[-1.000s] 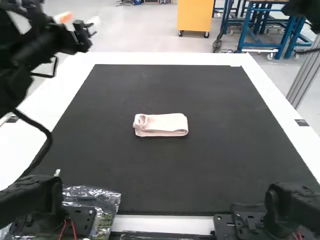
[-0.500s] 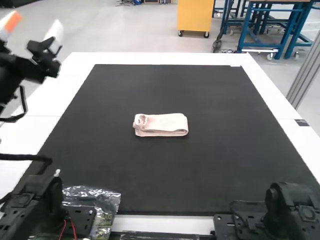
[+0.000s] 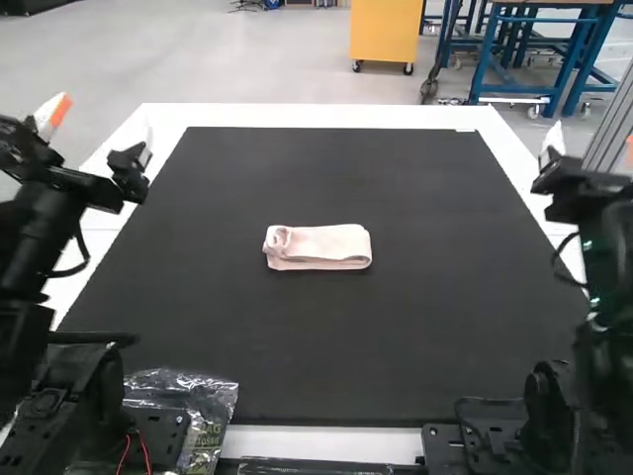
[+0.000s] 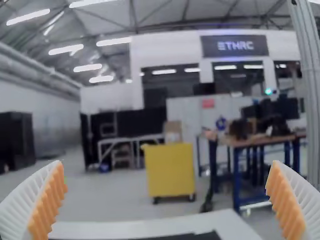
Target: Fold the towel.
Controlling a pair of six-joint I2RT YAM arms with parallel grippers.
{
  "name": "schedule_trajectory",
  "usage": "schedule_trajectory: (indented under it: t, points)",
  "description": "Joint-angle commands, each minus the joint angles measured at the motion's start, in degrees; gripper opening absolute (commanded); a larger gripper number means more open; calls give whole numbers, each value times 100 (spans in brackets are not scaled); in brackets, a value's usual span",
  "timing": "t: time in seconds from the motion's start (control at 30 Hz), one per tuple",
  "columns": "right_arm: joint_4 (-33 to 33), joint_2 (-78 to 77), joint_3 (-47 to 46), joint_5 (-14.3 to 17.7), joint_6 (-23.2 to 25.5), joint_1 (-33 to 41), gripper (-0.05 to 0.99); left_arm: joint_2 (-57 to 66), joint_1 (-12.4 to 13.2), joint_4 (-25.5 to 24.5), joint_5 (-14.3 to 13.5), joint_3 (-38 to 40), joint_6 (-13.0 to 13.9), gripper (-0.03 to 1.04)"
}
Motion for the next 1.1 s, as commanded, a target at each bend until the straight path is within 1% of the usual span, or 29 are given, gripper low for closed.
schedule_trajectory:
  t: [0.0, 0.03, 0.07, 0.1, 0.17, 0.2, 0.27, 0.3, 0.33, 0.37, 0.4, 0.43, 0.5, 0.57, 0.63, 0.67, 0.7, 1.07]
  points:
    - [493, -43, -599, 429, -658, 42, 91, -5, -10, 279, -374, -474, 370, 97]
    - [590, -51, -784, 482, -711, 42, 91, -5, -1, 297, -593, -632, 379, 97]
    - [221, -51, -757, 517, -738, 42, 91, -5, -1, 332, -760, -799, 379, 97]
    - [-254, -51, -757, 517, -746, 34, 91, -5, -1, 350, -813, -957, 379, 97]
    - [-746, -51, -766, 517, -746, 25, 91, -5, -1, 332, -998, -1238, 370, 97]
    - [-1036, -51, -766, 517, -711, 25, 91, -5, -1, 315, -1015, -1379, 379, 97]
    - [-1739, -51, -766, 517, -702, 25, 91, -5, -1, 262, -1015, -1625, 308, 97]
    - [-1968, -51, -766, 508, -702, 25, 91, -14, -1, -63, -1112, -1660, 247, 97]
    - [-2222, -51, -766, 508, -702, 16, 91, -5, -1, -345, -1209, -1634, 53, 97]
    - [-2372, -51, -766, 438, -764, 25, 91, -5, -1, -626, -1217, -1634, -245, 97]
    - [-2346, -51, -766, 420, -808, 25, 91, -5, -1, -846, -1217, -1634, -386, 97]
    - [-2346, -51, -766, 411, -817, 25, 91, -5, -1, -1065, -1235, -1634, -430, 97]
    - [-2363, -51, -766, 306, -825, 51, 91, -14, 16, -1074, -1235, -1634, -430, 97]
    - [-2407, -51, -766, 77, -825, 60, 91, -5, 43, -1074, -1244, -1634, -386, 97]
    - [-2425, -51, -766, -11, -825, 60, 91, -5, 60, -1074, -1235, -1634, -289, 97]
    - [-2425, -51, -766, -37, -834, 60, 91, -5, 52, -1074, -1235, -1634, -184, 97]
    - [-2425, -51, -766, -63, -825, 60, 91, -5, 34, -1074, -1235, -1634, -158, 97]
    - [-2433, -51, -766, -72, -825, 60, 91, -14, 16, -1074, -1235, -1634, -166, 97]
